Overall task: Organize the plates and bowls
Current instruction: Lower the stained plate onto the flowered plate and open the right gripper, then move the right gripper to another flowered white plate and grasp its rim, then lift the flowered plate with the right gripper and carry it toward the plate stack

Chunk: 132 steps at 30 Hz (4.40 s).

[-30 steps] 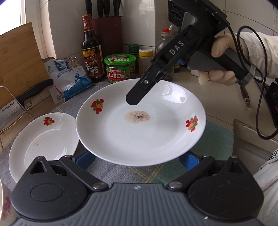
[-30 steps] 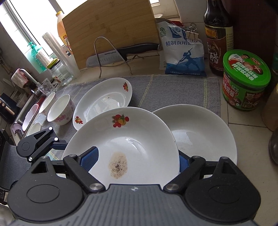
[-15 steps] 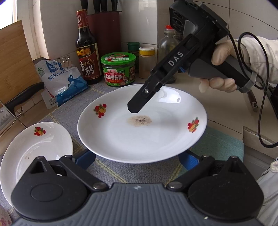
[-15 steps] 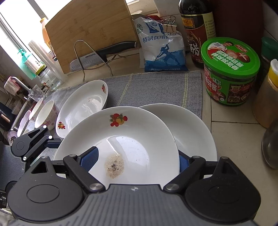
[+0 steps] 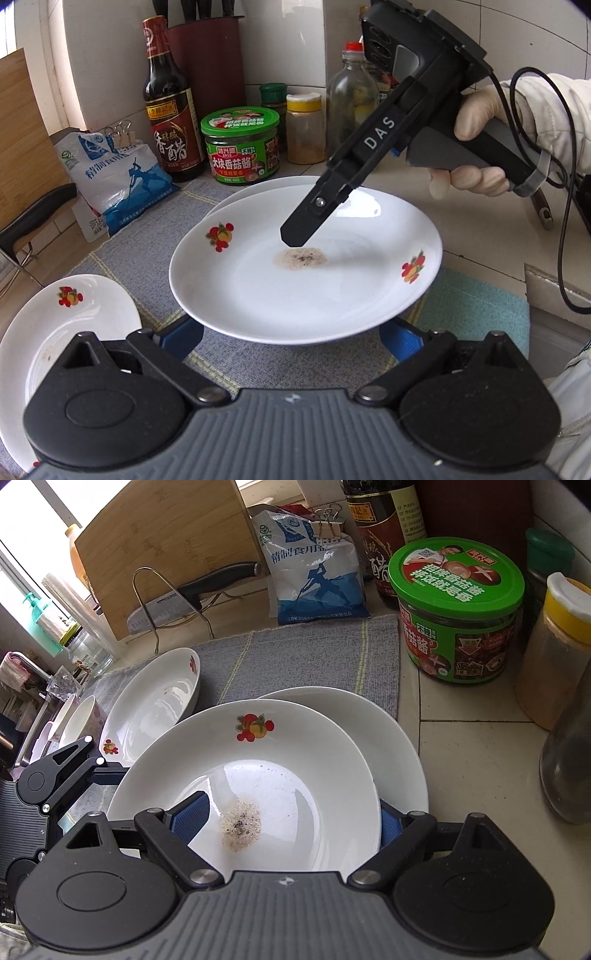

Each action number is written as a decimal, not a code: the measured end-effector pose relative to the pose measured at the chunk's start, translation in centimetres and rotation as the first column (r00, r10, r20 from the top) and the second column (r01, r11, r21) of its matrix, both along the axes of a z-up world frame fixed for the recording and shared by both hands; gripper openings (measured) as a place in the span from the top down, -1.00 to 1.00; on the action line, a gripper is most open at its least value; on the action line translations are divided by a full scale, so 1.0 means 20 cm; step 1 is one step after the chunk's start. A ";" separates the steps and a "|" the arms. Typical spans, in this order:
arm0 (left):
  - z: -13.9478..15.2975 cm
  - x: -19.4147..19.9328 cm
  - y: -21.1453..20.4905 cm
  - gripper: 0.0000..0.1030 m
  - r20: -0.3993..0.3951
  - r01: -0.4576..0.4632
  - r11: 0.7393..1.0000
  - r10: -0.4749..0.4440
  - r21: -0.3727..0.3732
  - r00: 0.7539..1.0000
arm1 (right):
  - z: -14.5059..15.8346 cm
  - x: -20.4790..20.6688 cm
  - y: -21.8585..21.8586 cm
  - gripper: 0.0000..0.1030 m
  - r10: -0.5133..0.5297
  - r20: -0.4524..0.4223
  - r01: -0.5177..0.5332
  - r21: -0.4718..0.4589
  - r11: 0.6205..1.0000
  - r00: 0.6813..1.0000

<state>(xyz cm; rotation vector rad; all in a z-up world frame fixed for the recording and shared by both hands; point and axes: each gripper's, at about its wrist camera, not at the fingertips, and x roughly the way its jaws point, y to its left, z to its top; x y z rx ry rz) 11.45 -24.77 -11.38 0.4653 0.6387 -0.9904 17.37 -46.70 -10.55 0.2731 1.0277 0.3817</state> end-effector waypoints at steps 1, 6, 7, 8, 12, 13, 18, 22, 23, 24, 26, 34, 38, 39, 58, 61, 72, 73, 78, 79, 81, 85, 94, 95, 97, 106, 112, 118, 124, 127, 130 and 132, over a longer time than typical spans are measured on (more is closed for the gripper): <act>0.00 0.00 -0.01 -0.96 -0.001 0.004 1.000 -0.004 0.003 1.000 | 0.00 0.00 0.00 -0.82 -0.001 0.003 0.001 -0.002 1.000 1.000; -0.01 0.01 -0.01 -0.96 -0.006 0.016 1.000 -0.016 0.001 1.000 | 0.02 -0.02 -0.02 -0.82 -0.011 0.009 0.011 0.000 1.000 1.000; -0.01 0.01 -0.01 -0.96 -0.004 0.019 1.000 -0.019 0.002 1.000 | 0.03 -0.03 -0.02 -0.82 -0.013 0.010 0.013 -0.003 1.000 1.000; -0.01 0.01 -0.01 -0.96 -0.002 0.022 1.000 -0.022 0.002 1.000 | 0.03 -0.03 -0.02 -0.82 -0.016 0.010 0.016 -0.005 1.000 1.000; -0.02 0.02 -0.01 -0.95 -0.005 0.027 1.000 -0.027 -0.005 1.000 | 0.05 -0.06 -0.03 -0.82 -0.034 0.010 0.034 -0.018 0.999 0.999; -0.02 0.03 -0.01 -0.95 -0.004 0.027 1.000 -0.027 -0.005 1.000 | 0.05 -0.06 -0.04 -0.82 -0.040 0.010 0.040 -0.019 0.999 0.999; -0.03 0.03 -0.01 -0.95 -0.009 0.036 0.999 -0.036 -0.020 0.999 | 0.08 -0.11 -0.05 -0.82 -0.066 0.023 0.067 -0.017 0.998 0.998; -0.03 0.04 -0.01 -0.97 -0.004 0.041 0.999 -0.041 -0.025 0.999 | 0.11 -0.14 -0.04 -0.82 -0.086 0.033 0.087 -0.035 0.996 0.996; -0.02 0.03 -0.01 -0.96 -0.002 0.041 0.999 -0.041 -0.026 0.999 | 0.11 -0.15 -0.04 -0.82 -0.089 0.037 0.090 -0.044 0.995 0.995; -0.02 0.03 -0.01 -0.96 0.003 0.041 0.999 -0.041 -0.028 0.999 | 0.12 -0.16 -0.04 -0.82 -0.091 0.040 0.093 -0.052 0.994 0.995; -0.02 0.03 -0.01 -0.95 0.009 0.043 0.999 -0.043 -0.026 0.999 | 0.13 -0.17 -0.03 -0.82 -0.096 0.043 0.098 -0.068 0.993 0.995; -0.02 0.01 0.02 -0.94 0.014 0.034 0.998 -0.034 -0.047 0.999 | 0.14 -0.21 0.00 -0.82 -0.115 0.042 0.119 -0.121 0.985 0.992; 0.00 0.00 0.05 -0.95 0.016 0.017 0.998 -0.016 -0.054 1.000 | 0.14 -0.23 0.01 -0.82 -0.123 0.042 0.128 -0.146 0.981 0.992; 0.00 -0.01 0.06 -0.95 0.018 0.013 0.998 -0.012 -0.060 1.000 | 0.14 -0.23 0.02 -0.85 -0.125 0.042 0.130 -0.154 0.979 0.991; 0.06 -0.14 0.36 -0.98 0.041 -0.201 0.976 0.205 -0.081 0.978 | 0.22 -0.40 0.30 -1.00 -0.098 0.195 0.154 -0.300 0.942 0.976; 0.06 -0.16 0.43 -0.99 0.058 -0.273 0.960 0.276 -0.060 0.959 | 0.24 -0.44 0.39 -1.00 -0.082 0.231 0.152 -0.304 0.940 0.969; -0.11 -0.06 0.66 -0.99 0.019 -0.540 0.841 0.540 0.000 0.841 | 0.23 -0.43 0.70 -1.00 0.062 0.258 0.028 -0.331 0.943 0.964; -0.12 -0.05 0.66 -0.99 0.022 -0.545 0.838 0.545 -0.007 0.838 | 0.23 -0.43 0.71 -1.00 0.073 0.258 0.019 -0.338 0.941 0.963; -0.17 0.02 0.64 -0.99 -0.008 -0.583 0.812 0.583 -0.022 0.813 | 0.23 -0.39 0.74 -1.00 0.116 0.250 -0.022 -0.352 0.936 0.961; -0.17 0.03 0.64 -0.99 -0.012 -0.585 0.811 0.585 -0.026 0.811 | 0.23 -0.38 0.75 -1.00 0.125 0.249 -0.029 -0.357 0.934 0.960; -0.19 0.06 0.62 -0.99 -0.026 -0.596 0.802 0.596 -0.028 0.803 | 0.23 -0.36 0.75 -1.00 0.146 0.248 -0.048 -0.365 0.930 0.958; -0.20 0.10 0.60 -0.99 -0.054 -0.611 0.790 0.608 -0.053 0.792 | 0.23 -0.31 0.76 -1.00 0.186 0.240 -0.085 -0.375 0.923 0.953; -0.21 0.17 0.54 -1.00 -0.047 -0.651 0.756 0.649 -0.069 0.759 | 0.23 -0.05 0.81 -1.00 0.320 0.225 -0.218 -0.384 0.897 0.920; -0.21 0.17 0.54 -1.00 -0.045 -0.651 0.755 0.650 -0.071 0.759 | 0.23 -0.01 0.81 -1.00 0.338 0.222 -0.237 -0.383 0.893 0.915; -0.21 0.18 0.54 -1.00 -0.045 -0.651 0.755 0.650 -0.074 0.759 | 0.22 0.07 0.83 -1.00 0.375 0.216 -0.275 -0.383 0.882 0.901; -0.22 0.16 0.55 -1.00 -0.026 -0.638 0.763 0.639 -0.106 0.769 | 0.15 0.44 0.92 -1.00 0.510 0.166 -0.430 -0.360 0.828 0.844; -0.23 0.16 0.56 -1.00 -0.020 -0.641 0.758 0.644 -0.119 0.765 | 0.05 0.62 0.98 -1.00 0.566 0.120 -0.499 -0.350 0.793 0.815; -0.23 0.16 0.56 -1.00 -0.020 -0.644 0.756 0.646 -0.122 0.763 | -0.01 0.76 0.99 -0.89 0.597 0.081 -0.557 -0.281 0.782 0.798; -0.23 0.16 0.55 -1.00 -0.019 -0.643 0.756 0.646 -0.123 0.763 | -0.03 0.86 1.02 -0.66 0.624 0.053 -0.602 -0.213 0.769 0.779; -0.23 0.16 0.55 -1.00 -0.019 -0.643 0.756 0.646 -0.123 0.763 | -0.05 0.89 1.03 -0.58 0.637 0.048 -0.618 -0.193 0.762 0.769; -0.23 0.16 0.56 -1.00 -0.018 -0.643 0.756 0.646 -0.123 0.763 | -0.05 0.91 1.03 -0.56 0.644 0.048 -0.630 -0.165 0.759 0.764; -0.23 0.16 0.56 -1.00 -0.019 -0.645 0.754 0.648 -0.123 0.762 | -0.05 0.92 1.03 -0.56 0.644 0.048 -0.632 -0.148 0.760 0.763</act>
